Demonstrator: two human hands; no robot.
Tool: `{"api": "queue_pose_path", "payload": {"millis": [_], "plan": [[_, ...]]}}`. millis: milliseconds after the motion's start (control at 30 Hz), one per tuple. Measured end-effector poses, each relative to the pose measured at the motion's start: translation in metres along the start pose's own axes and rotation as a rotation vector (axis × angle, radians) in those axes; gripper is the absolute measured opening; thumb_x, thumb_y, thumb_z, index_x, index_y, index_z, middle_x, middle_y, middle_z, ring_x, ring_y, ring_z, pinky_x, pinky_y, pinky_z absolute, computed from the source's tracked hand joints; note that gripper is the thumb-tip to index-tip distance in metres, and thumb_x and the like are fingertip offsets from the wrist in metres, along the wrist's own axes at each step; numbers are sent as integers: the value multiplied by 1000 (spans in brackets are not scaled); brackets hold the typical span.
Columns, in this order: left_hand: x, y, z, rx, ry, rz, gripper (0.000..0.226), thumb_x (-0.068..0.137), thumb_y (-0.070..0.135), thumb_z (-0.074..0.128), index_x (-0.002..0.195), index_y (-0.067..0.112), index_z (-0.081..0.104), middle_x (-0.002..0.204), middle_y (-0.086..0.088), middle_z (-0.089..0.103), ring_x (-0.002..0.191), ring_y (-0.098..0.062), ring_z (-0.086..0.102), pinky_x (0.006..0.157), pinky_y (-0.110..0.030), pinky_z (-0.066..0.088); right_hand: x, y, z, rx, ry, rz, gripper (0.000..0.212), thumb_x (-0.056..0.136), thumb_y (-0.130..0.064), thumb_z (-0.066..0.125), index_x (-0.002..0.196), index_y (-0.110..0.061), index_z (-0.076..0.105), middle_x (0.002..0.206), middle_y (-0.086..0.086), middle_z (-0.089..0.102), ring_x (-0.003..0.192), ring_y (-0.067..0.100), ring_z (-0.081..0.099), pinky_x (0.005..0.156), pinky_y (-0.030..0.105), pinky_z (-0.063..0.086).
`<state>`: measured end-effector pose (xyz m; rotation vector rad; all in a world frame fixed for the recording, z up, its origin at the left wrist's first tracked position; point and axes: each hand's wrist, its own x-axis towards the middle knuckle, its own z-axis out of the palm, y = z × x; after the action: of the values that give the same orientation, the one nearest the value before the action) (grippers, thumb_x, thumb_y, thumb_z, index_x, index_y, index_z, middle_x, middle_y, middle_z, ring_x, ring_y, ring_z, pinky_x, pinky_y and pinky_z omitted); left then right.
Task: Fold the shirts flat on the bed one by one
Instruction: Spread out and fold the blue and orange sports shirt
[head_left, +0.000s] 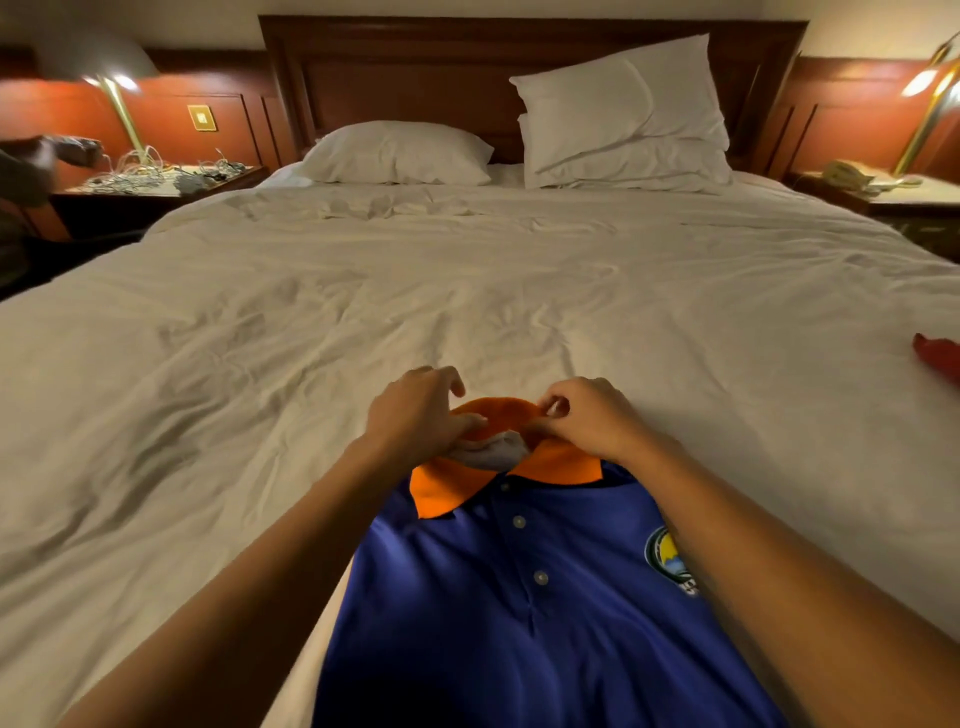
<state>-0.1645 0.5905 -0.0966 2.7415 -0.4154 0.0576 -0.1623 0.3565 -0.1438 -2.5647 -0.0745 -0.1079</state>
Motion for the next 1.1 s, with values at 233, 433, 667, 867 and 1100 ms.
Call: {"api": "queue_pose_path", "payload": {"millis": [233, 433, 667, 867, 1100], "plan": [[20, -5, 3, -7, 27, -24, 27, 94, 47, 61, 105, 22, 64, 104, -1, 65, 88, -20, 60, 66, -32, 45, -28, 14, -23, 89, 193, 112, 24, 84, -38, 77, 101, -27, 65, 87, -7, 64, 81, 14, 62, 70, 27, 49], [1, 18, 11, 72, 9, 245, 39, 92, 64, 50, 98, 29, 68, 103, 8, 53, 102, -15, 49, 90, -38, 38, -56, 22, -18, 66, 81, 301, 55, 78, -69, 66, 76, -14, 67, 67, -3, 64, 66, 16, 61, 61, 32, 46], [-27, 55, 35, -87, -156, 78, 48, 89, 65, 57, 76, 19, 65, 67, 7, 61, 68, -13, 59, 70, -34, 43, -55, 17, -22, 543, 84, 368, 34, 88, -38, 72, 82, -5, 72, 77, 6, 67, 76, 19, 62, 62, 26, 46], [-39, 65, 32, -168, -117, 39, 26, 90, 51, 64, 79, 27, 65, 79, 11, 65, 87, -18, 63, 91, -46, 46, -33, 4, -27, 125, 107, 304, 55, 81, -70, 59, 103, -21, 70, 96, -5, 65, 96, 20, 61, 88, 40, 51], [-61, 67, 40, -71, 78, 366, 21, 89, 43, 67, 79, 32, 52, 87, 15, 57, 94, -11, 53, 84, -36, 35, 2, -29, -27, -128, 5, 56, 39, 83, -47, 74, 61, -16, 65, 60, -3, 63, 60, 15, 60, 61, 31, 45]]}}
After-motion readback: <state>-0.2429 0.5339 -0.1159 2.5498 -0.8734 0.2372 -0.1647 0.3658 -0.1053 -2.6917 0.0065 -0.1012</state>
